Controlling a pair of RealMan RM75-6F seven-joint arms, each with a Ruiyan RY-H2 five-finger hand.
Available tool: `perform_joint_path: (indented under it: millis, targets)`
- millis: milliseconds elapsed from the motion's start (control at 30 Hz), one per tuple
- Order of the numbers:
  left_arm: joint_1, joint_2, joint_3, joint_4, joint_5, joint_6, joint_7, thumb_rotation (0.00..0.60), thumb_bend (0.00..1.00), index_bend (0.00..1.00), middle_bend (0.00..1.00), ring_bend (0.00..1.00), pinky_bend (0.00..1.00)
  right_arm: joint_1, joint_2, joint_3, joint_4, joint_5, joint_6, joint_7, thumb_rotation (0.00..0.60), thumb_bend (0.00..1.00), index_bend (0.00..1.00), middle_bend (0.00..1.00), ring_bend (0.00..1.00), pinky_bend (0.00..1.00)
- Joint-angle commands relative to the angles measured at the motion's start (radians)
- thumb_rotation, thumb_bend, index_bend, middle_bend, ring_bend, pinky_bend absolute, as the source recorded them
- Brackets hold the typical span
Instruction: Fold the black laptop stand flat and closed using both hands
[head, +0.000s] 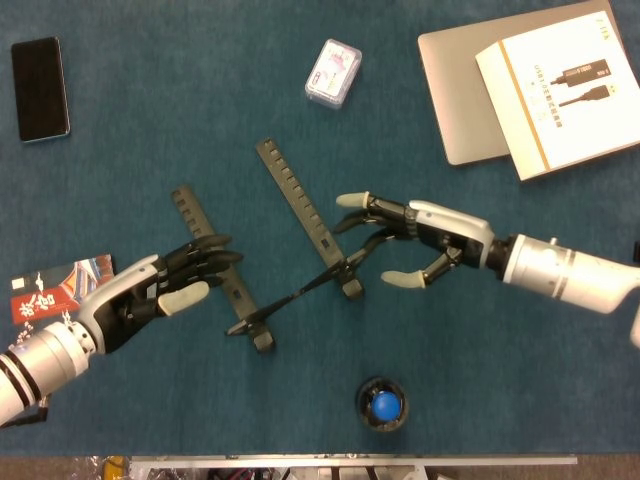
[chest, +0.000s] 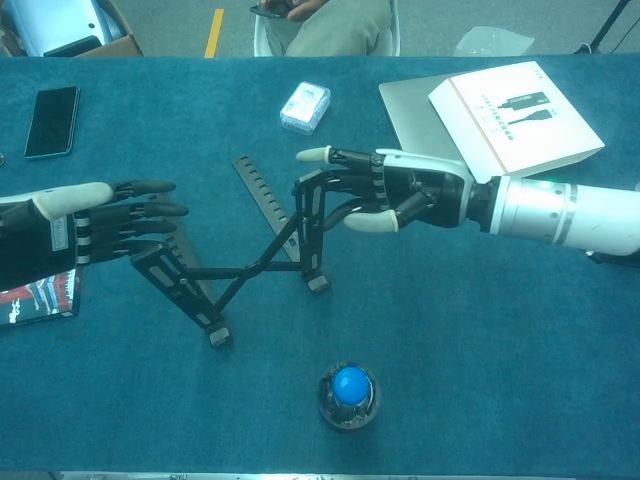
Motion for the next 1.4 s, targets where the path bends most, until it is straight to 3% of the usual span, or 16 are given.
perform_joint_path:
  millis: [33, 267, 667, 967, 1233, 1400]
  targets:
    - [0.001, 0.002, 0.000, 0.000, -0.002, 0.001, 0.000, 0.382, 0.25, 0.05, 0.11, 0.05, 0.06, 0.011, -0.016, 0.020, -0.002, 0.017, -0.028, -0.024, 0.600, 0.30, 0.00, 0.18, 0.04, 0.21]
    - [0.006, 0.012, 0.002, -0.004, -0.004, 0.007, 0.005, 0.379, 0.25, 0.05, 0.11, 0.05, 0.06, 0.036, -0.067, 0.033, 0.045, 0.018, -0.065, 0.003, 0.600, 0.30, 0.00, 0.18, 0.04, 0.15]
    - [0.010, 0.015, 0.001, -0.009, -0.003, 0.008, 0.009, 0.380, 0.25, 0.05, 0.11, 0.05, 0.06, 0.047, -0.100, -0.011, 0.095, -0.005, -0.076, 0.083, 0.600, 0.30, 0.00, 0.18, 0.07, 0.15]
    - [0.009, 0.011, -0.001, -0.009, -0.003, 0.002, 0.011, 0.383, 0.25, 0.05, 0.11, 0.05, 0.06, 0.044, -0.084, -0.036, 0.090, -0.013, -0.060, 0.110, 0.600, 0.30, 0.00, 0.18, 0.10, 0.25]
    - [0.008, 0.010, -0.003, -0.009, -0.003, 0.001, 0.010, 0.380, 0.25, 0.05, 0.11, 0.05, 0.06, 0.016, -0.058, -0.016, 0.063, 0.017, -0.031, 0.029, 0.600, 0.30, 0.00, 0.18, 0.10, 0.24]
    - [0.011, 0.015, -0.002, -0.007, -0.001, 0.008, 0.009, 0.381, 0.25, 0.05, 0.11, 0.05, 0.06, 0.006, 0.018, -0.024, -0.003, 0.009, -0.001, -0.036, 0.600, 0.30, 0.00, 0.18, 0.10, 0.22]
